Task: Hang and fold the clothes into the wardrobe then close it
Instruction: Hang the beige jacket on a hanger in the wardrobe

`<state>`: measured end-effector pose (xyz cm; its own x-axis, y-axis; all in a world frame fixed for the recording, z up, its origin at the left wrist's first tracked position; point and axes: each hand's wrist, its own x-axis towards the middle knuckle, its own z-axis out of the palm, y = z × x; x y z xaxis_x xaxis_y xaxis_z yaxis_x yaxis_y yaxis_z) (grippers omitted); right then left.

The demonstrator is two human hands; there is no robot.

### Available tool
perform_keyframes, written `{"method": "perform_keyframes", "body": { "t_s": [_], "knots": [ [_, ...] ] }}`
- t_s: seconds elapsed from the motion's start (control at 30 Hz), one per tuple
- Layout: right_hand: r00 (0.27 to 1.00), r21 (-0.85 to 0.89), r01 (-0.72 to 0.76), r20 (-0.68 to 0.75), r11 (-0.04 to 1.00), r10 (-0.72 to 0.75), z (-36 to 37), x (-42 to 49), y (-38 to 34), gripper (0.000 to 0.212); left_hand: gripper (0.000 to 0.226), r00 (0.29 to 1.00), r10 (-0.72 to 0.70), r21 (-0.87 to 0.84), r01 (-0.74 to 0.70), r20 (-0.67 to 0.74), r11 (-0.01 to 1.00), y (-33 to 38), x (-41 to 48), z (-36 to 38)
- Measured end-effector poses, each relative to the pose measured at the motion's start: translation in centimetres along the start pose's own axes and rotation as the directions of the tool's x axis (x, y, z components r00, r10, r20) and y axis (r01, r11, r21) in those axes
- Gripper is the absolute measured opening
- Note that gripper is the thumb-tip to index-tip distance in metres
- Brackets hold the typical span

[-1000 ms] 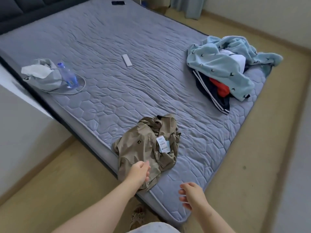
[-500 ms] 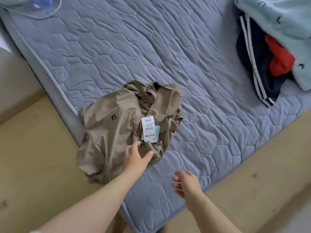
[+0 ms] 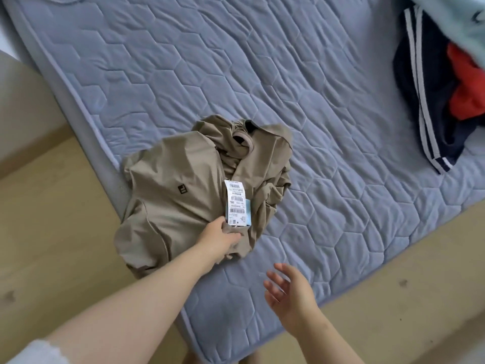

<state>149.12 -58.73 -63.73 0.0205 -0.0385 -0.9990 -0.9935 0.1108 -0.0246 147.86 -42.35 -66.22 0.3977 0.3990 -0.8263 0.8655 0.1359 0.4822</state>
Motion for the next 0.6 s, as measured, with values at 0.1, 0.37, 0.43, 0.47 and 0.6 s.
{"method": "perform_keyframes", "body": {
  "t_s": [0.1,0.37,0.43,0.47,0.6],
  "knots": [
    [0.996,0.028,0.009,0.083,1.0,-0.011,0.2,-1.3,-0.7,0.012,0.005,0.985,-0.098,-0.643,0.166,0.14,0.748,1.4,-2.1,-0.6],
    [0.953,0.123,-0.06,0.303,0.991,0.021,3.5,-5.5,-1.9,0.047,0.034,0.827,0.171,-0.225,-0.055,0.535,0.973,3.6,-7.3,-3.8],
    [0.939,0.101,-0.007,0.343,0.995,-0.028,3.7,-6.6,-1.8,0.034,0.032,0.692,0.124,-0.05,-0.126,0.711,0.991,3.6,-9.1,-4.1],
    [0.949,0.104,0.04,0.307,0.994,-0.07,3.7,-6.9,-1.7,0.03,0.031,0.682,0.097,-0.02,-0.121,0.725,0.992,3.6,-9.9,-4.2],
    [0.949,0.088,0.118,0.284,0.989,-0.139,4.6,-9.7,-1.9,0.025,0.02,0.887,0.078,-0.267,0.051,0.454,0.962,4.2,-11.6,-5.1]
  ]
}}
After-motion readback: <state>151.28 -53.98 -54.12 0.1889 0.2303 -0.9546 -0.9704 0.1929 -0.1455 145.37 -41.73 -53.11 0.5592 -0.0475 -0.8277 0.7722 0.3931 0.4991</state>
